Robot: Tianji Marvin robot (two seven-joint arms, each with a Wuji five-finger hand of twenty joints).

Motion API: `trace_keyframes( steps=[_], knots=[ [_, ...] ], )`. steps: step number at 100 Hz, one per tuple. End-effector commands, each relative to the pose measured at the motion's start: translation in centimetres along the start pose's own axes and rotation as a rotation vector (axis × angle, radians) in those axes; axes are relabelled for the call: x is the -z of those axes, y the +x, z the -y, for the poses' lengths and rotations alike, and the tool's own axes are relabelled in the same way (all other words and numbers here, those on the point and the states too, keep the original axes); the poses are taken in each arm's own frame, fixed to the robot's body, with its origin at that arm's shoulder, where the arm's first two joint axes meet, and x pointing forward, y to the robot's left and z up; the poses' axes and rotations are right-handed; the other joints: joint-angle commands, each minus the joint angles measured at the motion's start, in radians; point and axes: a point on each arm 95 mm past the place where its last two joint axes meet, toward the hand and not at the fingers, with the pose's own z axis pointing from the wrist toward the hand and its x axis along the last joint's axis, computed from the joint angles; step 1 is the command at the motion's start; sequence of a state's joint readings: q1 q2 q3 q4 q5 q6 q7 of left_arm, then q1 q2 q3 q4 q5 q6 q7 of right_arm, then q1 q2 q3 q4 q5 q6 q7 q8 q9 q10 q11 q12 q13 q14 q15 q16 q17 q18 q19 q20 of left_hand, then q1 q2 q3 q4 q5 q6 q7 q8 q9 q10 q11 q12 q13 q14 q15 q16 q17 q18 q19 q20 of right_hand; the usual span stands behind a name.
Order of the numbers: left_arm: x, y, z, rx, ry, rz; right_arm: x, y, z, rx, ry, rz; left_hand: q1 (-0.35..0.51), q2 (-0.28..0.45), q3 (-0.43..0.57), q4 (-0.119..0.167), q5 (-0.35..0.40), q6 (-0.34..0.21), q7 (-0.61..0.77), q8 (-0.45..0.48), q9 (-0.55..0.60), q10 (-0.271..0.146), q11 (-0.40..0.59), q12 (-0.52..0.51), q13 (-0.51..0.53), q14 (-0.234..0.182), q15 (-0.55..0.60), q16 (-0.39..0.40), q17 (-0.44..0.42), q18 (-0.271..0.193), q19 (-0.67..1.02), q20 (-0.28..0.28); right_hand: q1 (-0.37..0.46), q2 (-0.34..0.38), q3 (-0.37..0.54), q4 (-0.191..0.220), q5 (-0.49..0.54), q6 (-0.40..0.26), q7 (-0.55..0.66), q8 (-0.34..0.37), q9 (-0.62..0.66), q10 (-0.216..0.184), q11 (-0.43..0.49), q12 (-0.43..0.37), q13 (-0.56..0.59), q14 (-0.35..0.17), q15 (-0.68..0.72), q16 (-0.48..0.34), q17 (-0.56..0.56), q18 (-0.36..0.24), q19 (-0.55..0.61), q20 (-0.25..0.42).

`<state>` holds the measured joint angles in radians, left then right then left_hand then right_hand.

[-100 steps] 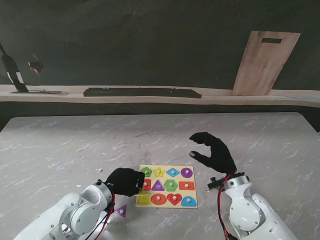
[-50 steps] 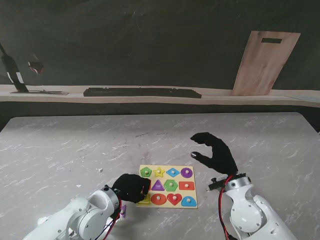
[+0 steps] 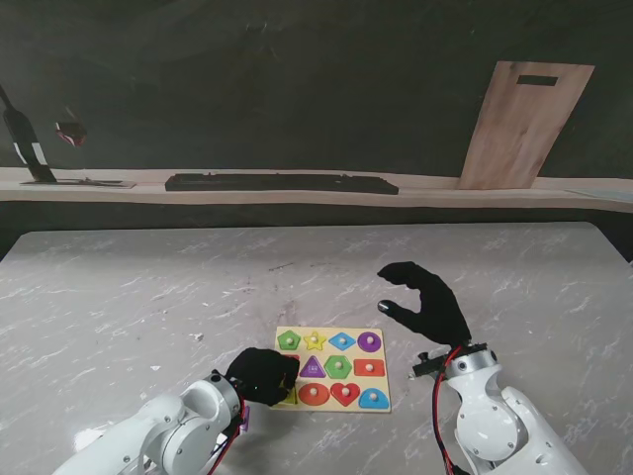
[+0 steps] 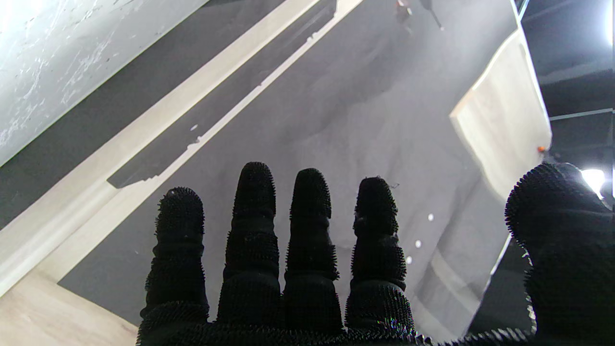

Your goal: Fit puzzle pieces into a puzzle board

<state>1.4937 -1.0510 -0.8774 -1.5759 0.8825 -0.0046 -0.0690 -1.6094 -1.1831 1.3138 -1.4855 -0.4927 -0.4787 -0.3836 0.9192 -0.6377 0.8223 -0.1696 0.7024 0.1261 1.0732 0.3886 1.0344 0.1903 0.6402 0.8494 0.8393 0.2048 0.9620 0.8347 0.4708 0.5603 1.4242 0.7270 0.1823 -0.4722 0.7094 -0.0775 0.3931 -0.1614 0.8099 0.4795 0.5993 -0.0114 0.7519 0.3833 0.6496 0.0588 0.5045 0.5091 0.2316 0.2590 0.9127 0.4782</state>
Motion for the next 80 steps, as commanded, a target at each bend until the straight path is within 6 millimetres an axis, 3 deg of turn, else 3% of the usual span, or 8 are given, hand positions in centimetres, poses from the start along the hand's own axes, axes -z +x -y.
trace_keyframes(
  steps=[1,56,80],
  knots=[
    [-0.18,0.11,-0.11,-0.001,0.001,0.001,0.15,0.3,0.25,-0.006,-0.002,-0.003,-0.003,-0.025,0.033,-0.02,0.023,0.013,0.042,-0.003,0.011,0.047,0.024,0.005,0.013,-0.018,0.035,-0.004,0.008,-0.146,0.043,0.025,-0.025,0.019,-0.016,0.008,-0.001,-0.019,-0.008,0.002,0.013,0.007,0.006,0.004,0.01,0.004,0.001,0.008,-0.013,0.01,0.004,0.013],
    [-0.76,-0.17,-0.75,-0.052,-0.007,0.005,0.17,0.31,0.2,-0.009,-0.005,-0.004,0.0,-0.003,0.006,-0.035,0.0,-0.005,0.042,0.004,-0.014,0.032,0.046,0.016,-0.01,-0.023,0.042,-0.006,-0.005,-0.157,0.036,0.022,-0.025,0.019,-0.015,0.007,-0.001,-0.02,-0.008,0.003,0.015,0.008,0.007,0.004,0.011,0.004,0.001,0.009,-0.013,0.011,0.004,0.014],
    [-0.21,-0.28,-0.73,-0.057,-0.04,-0.013,0.19,0.33,0.15,-0.01,-0.009,-0.004,-0.061,-0.029,-0.057,-0.051,-0.084,-0.026,-0.013,0.006,-0.104,-0.012,0.143,0.107,-0.056,-0.029,0.046,0.008,-0.039,-0.17,0.01,0.015,-0.024,0.018,-0.015,0.007,0.0,-0.019,-0.008,0.003,0.016,0.006,0.007,0.005,0.012,0.004,0.003,0.009,-0.012,0.01,0.004,0.014]
  ],
)
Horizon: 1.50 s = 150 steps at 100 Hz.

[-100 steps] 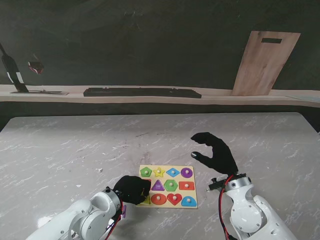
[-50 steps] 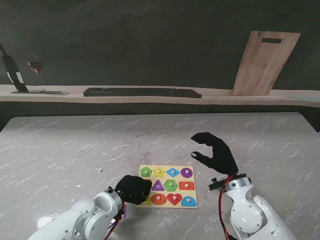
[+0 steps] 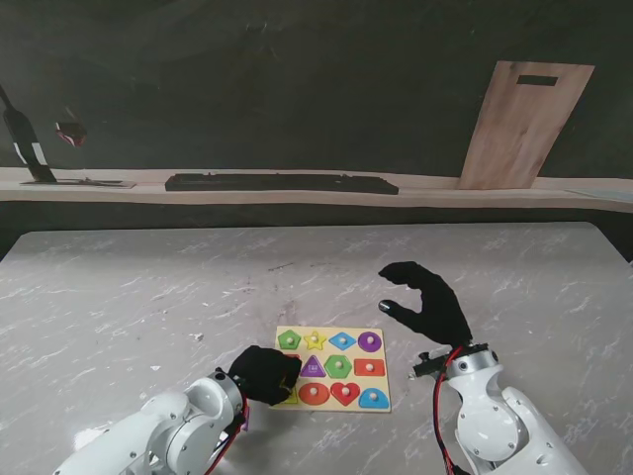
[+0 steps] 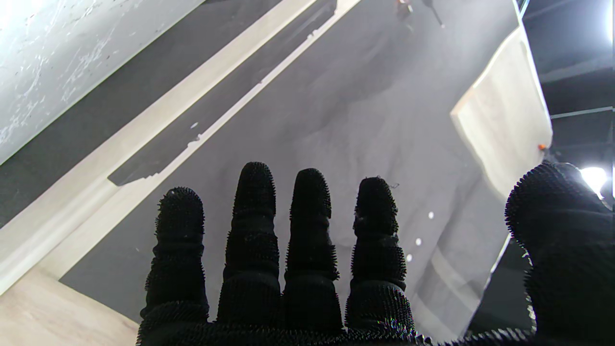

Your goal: Fit puzzle pieces into a puzzle board

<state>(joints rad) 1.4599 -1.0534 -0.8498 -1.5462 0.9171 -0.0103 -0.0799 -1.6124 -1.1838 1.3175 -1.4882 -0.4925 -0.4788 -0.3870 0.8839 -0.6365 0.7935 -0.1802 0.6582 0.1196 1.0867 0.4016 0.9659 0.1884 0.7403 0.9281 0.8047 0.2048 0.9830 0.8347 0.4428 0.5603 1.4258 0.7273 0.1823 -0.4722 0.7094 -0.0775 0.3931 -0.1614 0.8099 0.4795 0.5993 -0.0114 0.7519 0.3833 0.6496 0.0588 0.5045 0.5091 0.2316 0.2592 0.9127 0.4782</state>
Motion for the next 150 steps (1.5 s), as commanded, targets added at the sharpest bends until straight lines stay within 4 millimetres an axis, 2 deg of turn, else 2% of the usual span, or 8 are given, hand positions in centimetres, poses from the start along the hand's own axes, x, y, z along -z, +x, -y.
trace_keyframes(
  steps=[1,12,17,23,39,79,110,150],
  knots=[
    [0.5,-0.1,-0.6,-0.005,-0.018,-0.008,0.1,0.3,0.3,-0.01,-0.003,-0.005,-0.036,-0.026,-0.028,-0.036,-0.044,-0.019,-0.044,0.0,-0.042,-0.011,0.05,0.025,-0.022,-0.03,0.024,0.01,-0.012,-0.172,0.008,0.015,-0.023,0.018,-0.015,0.007,0.001,-0.019,-0.008,0.003,0.017,0.007,0.008,0.005,0.013,0.004,0.003,0.009,-0.013,0.01,0.004,0.014],
    [0.7,-0.2,-0.6,-0.009,-0.013,-0.018,0.2,0.3,0.3,-0.012,-0.002,-0.006,-0.13,0.037,-0.024,-0.007,-0.07,0.004,-0.15,0.027,-0.086,-0.018,0.082,0.006,-0.033,-0.025,0.015,0.017,-0.02,-0.172,0.001,0.014,-0.023,0.019,-0.015,0.007,0.0,-0.019,-0.008,0.003,0.017,0.006,0.007,0.005,0.013,0.003,0.003,0.009,-0.012,0.01,0.004,0.014],
    [0.8,-0.2,-0.6,-0.009,-0.011,-0.02,0.2,0.3,0.3,-0.013,-0.001,-0.006,-0.18,0.082,-0.01,0.044,-0.083,0.032,-0.232,0.062,-0.113,-0.016,0.092,-0.038,-0.045,-0.021,0.003,0.02,-0.034,-0.173,-0.01,0.013,-0.023,0.018,-0.016,0.007,0.0,-0.018,-0.008,0.003,0.017,0.007,0.008,0.005,0.013,0.003,0.003,0.009,-0.012,0.01,0.004,0.014],
    [0.9,-0.3,-0.6,-0.009,-0.007,-0.025,0.2,0.3,0.3,-0.013,0.0,-0.006,-0.204,0.096,-0.01,0.067,-0.094,0.046,-0.273,0.07,-0.127,-0.018,0.094,-0.068,-0.05,-0.022,-0.001,0.021,-0.038,-0.174,-0.013,0.013,-0.023,0.019,-0.016,0.007,0.0,-0.019,-0.008,0.003,0.018,0.006,0.008,0.005,0.014,0.004,0.003,0.01,-0.011,0.01,0.004,0.014],
    [0.8,-0.3,-0.4,0.003,0.025,-0.04,0.2,0.3,0.3,-0.015,0.002,-0.005,-0.223,0.105,-0.019,0.064,-0.144,0.059,-0.347,0.046,-0.169,-0.017,0.086,-0.085,-0.06,-0.022,-0.008,0.02,-0.044,-0.178,-0.017,0.012,-0.022,0.018,-0.016,0.008,0.001,-0.02,-0.008,0.004,0.02,0.006,0.009,0.005,0.015,0.005,0.004,0.01,-0.011,0.01,0.004,0.014],
    [0.9,-0.3,0.3,0.048,0.108,-0.04,0.1,0.3,0.4,-0.02,0.007,-0.006,-0.217,0.185,-0.083,0.066,-0.137,0.057,-0.375,0.036,-0.179,-0.008,0.076,-0.108,-0.065,-0.016,-0.01,0.017,-0.049,-0.178,-0.02,0.011,-0.023,0.019,-0.016,0.007,0.002,-0.019,-0.007,0.004,0.021,0.006,0.009,0.005,0.016,0.005,0.004,0.01,-0.011,0.009,0.004,0.014],
    [1.5,-1.6,2.5,0.191,0.247,0.024,0.2,0.4,0.8,-0.04,0.028,-0.012,-0.217,0.263,-0.229,0.073,-0.145,0.043,-0.425,0.013,-0.388,0.046,-0.185,-0.336,-0.258,0.016,-0.2,-0.044,-0.238,-0.184,-0.149,-0.027,-0.033,0.017,-0.014,0.007,0.003,-0.021,-0.008,0.004,0.017,0.007,0.006,0.004,0.013,0.003,0.002,0.009,-0.011,0.011,0.004,0.014],
    [3.1,-4.9,5.0,0.241,0.169,0.072,-0.2,0.5,1.1,-0.073,0.048,-0.035,-0.209,0.213,-0.245,0.076,-0.107,0.051,-0.484,-0.011,-0.373,0.034,-0.231,-0.384,-0.294,0.008,-0.295,-0.077,-0.291,-0.19,-0.185,-0.048,-0.033,0.018,-0.011,0.007,0.002,-0.021,-0.007,0.004,0.009,0.007,0.005,0.004,0.01,0.003,0.002,0.01,-0.012,0.011,0.004,0.014]
  ],
)
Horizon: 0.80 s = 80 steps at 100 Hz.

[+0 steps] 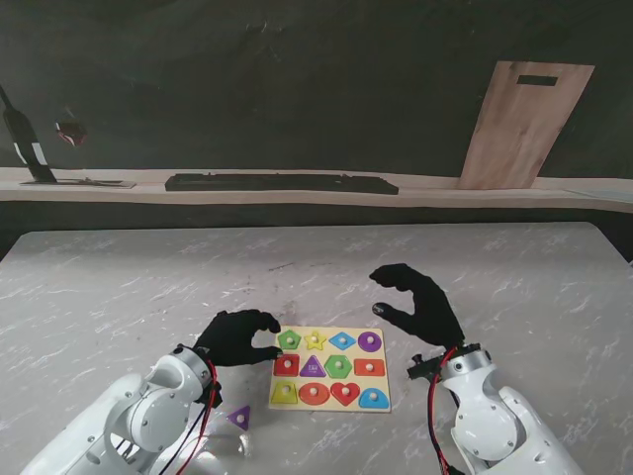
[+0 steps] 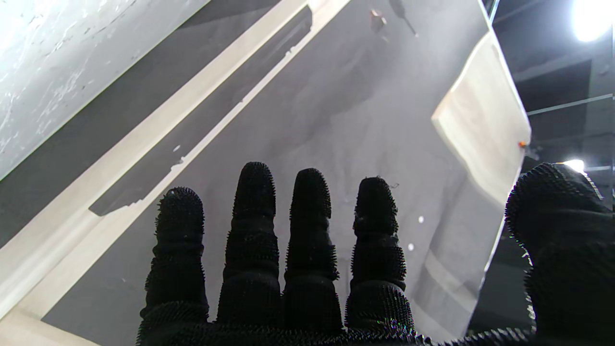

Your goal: Fit puzzle pieces into a puzzle board

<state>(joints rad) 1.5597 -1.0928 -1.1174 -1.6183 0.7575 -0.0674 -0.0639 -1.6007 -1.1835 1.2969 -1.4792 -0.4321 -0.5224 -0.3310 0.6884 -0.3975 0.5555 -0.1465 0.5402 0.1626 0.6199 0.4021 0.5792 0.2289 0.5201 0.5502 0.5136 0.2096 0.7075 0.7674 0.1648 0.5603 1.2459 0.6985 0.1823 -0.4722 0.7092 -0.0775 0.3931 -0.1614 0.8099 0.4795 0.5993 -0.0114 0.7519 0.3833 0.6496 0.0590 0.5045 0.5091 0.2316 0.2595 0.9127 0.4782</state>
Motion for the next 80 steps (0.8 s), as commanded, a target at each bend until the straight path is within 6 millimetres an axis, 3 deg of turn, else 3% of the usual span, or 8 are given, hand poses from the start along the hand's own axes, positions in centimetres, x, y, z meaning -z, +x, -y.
trace_keyframes(
  steps=[1,13,51,66,80],
  knots=[
    [0.6,-0.4,0.6,0.005,-0.027,-0.003,0.0,0.1,0.3,-0.004,0.007,-0.006,-0.013,-0.03,-0.005,0.042,0.013,0.008,-0.016,-0.011,0.015,-0.007,-0.01,-0.006,-0.002,0.003,-0.018,-0.009,-0.013,-0.191,-0.005,-0.02,-0.032,0.017,-0.011,0.007,0.002,-0.021,-0.007,0.004,0.01,0.008,0.005,0.004,0.01,0.003,0.002,0.01,-0.013,0.011,0.004,0.014],
    [1.6,-0.7,0.8,-0.026,-0.082,-0.003,0.0,0.1,0.2,-0.014,0.002,-0.01,-0.031,-0.07,0.064,0.038,0.012,0.004,0.007,0.01,0.032,-0.012,0.008,0.013,0.016,-0.003,-0.001,0.013,-0.005,-0.204,0.001,-0.013,-0.031,0.019,-0.011,0.007,0.002,-0.02,-0.006,0.004,0.011,0.008,0.006,0.005,0.011,0.004,0.003,0.01,-0.013,0.01,0.004,0.014],
    [4.4,-0.3,-0.1,-0.324,-0.286,-0.092,-0.1,0.1,0.1,-0.012,0.006,-0.01,-0.029,-0.073,0.153,0.033,0.008,-0.009,0.133,0.064,0.088,-0.034,0.086,0.047,0.073,-0.024,0.081,0.038,0.049,-0.215,0.038,0.005,-0.028,0.019,-0.013,0.007,0.002,-0.019,-0.007,0.004,0.014,0.008,0.007,0.005,0.011,0.004,0.003,0.01,-0.015,0.01,0.003,0.014],
    [5.2,-0.4,-1.0,-0.355,-0.308,-0.114,0.0,0.1,0.2,-0.008,0.01,-0.011,-0.037,-0.126,0.246,0.027,-0.006,-0.014,0.222,0.105,0.099,-0.045,0.141,0.076,0.073,-0.042,0.103,0.041,0.026,-0.236,0.033,0.0,-0.027,0.019,-0.013,0.007,0.003,-0.019,-0.007,0.004,0.016,0.008,0.007,0.005,0.011,0.004,0.003,0.009,-0.015,0.011,0.003,0.014],
    [6.0,-0.7,-1.9,-0.391,-0.294,-0.106,0.1,0.1,0.2,-0.004,0.01,-0.011,-0.043,-0.169,0.312,0.024,-0.022,-0.014,0.284,0.137,0.11,-0.054,0.186,0.106,0.079,-0.051,0.128,0.05,-0.01,-0.225,0.018,0.011,-0.027,0.019,-0.014,0.007,0.002,-0.02,-0.007,0.004,0.018,0.006,0.008,0.005,0.012,0.004,0.003,0.01,-0.014,0.01,0.003,0.014]
  ],
)
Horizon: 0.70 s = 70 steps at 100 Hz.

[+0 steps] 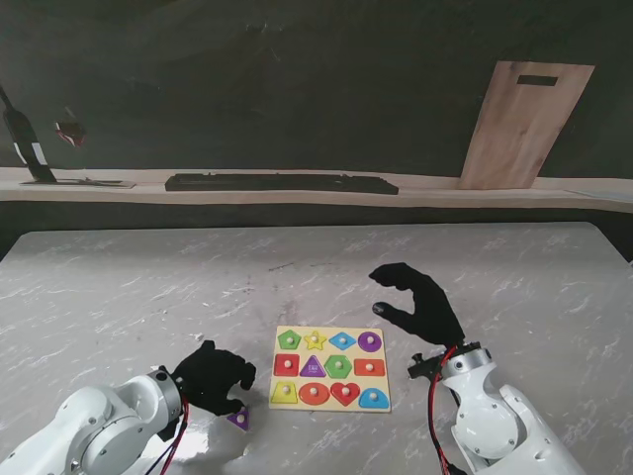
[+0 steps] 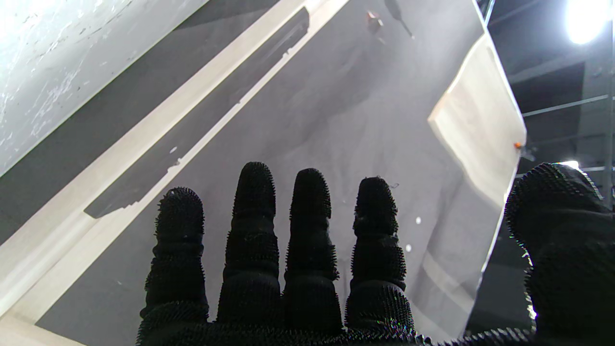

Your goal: Fit puzzle pieces into a puzzle board

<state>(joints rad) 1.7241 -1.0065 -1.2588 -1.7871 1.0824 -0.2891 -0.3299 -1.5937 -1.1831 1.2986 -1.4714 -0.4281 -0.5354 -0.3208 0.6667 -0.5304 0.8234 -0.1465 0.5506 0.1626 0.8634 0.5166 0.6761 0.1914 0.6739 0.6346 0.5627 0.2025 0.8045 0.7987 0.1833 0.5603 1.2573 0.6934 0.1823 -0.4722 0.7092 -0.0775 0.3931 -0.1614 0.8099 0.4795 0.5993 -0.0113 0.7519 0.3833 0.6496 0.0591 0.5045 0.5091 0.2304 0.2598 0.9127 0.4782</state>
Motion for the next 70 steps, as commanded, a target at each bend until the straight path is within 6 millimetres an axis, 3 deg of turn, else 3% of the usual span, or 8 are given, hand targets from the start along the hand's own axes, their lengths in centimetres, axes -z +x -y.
trace_keyframes(
  steps=[1,42,70],
  knots=[
    [0.3,0.4,-1.0,-0.004,-0.003,-0.002,0.2,0.2,0.3,-0.001,0.004,-0.001,-0.021,-0.037,0.048,0.024,-0.033,-0.013,0.044,0.024,0.014,-0.017,0.035,0.023,0.031,-0.044,0.034,0.019,-0.031,-0.224,0.006,0.017,-0.028,0.019,-0.014,0.007,0.002,-0.02,-0.007,0.004,0.018,0.006,0.008,0.005,0.012,0.005,0.003,0.009,-0.013,0.01,0.003,0.014],
    [-0.2,0.9,-3.1,-0.067,-0.027,-0.031,0.1,0.3,0.3,0.013,0.004,0.003,0.041,-0.036,0.041,0.001,-0.079,0.02,0.122,0.035,0.016,0.004,0.11,0.053,0.053,-0.03,0.124,0.027,0.013,-0.19,0.028,0.052,-0.026,0.02,-0.014,0.008,0.002,-0.02,-0.007,0.004,0.019,0.006,0.008,0.005,0.014,0.004,0.003,0.01,-0.012,0.01,0.003,0.014],
    [0.0,1.1,-3.7,-0.089,-0.011,-0.015,0.1,0.4,0.3,0.017,0.004,0.0,0.099,-0.07,0.022,-0.052,-0.086,-0.018,0.204,0.001,0.073,-0.011,0.117,0.092,0.09,-0.034,0.146,0.0,0.051,-0.19,0.042,0.053,-0.026,0.02,-0.015,0.007,0.003,-0.019,-0.008,0.004,0.02,0.006,0.009,0.005,0.013,0.003,0.003,0.009,-0.012,0.01,0.003,0.014]
  ],
)
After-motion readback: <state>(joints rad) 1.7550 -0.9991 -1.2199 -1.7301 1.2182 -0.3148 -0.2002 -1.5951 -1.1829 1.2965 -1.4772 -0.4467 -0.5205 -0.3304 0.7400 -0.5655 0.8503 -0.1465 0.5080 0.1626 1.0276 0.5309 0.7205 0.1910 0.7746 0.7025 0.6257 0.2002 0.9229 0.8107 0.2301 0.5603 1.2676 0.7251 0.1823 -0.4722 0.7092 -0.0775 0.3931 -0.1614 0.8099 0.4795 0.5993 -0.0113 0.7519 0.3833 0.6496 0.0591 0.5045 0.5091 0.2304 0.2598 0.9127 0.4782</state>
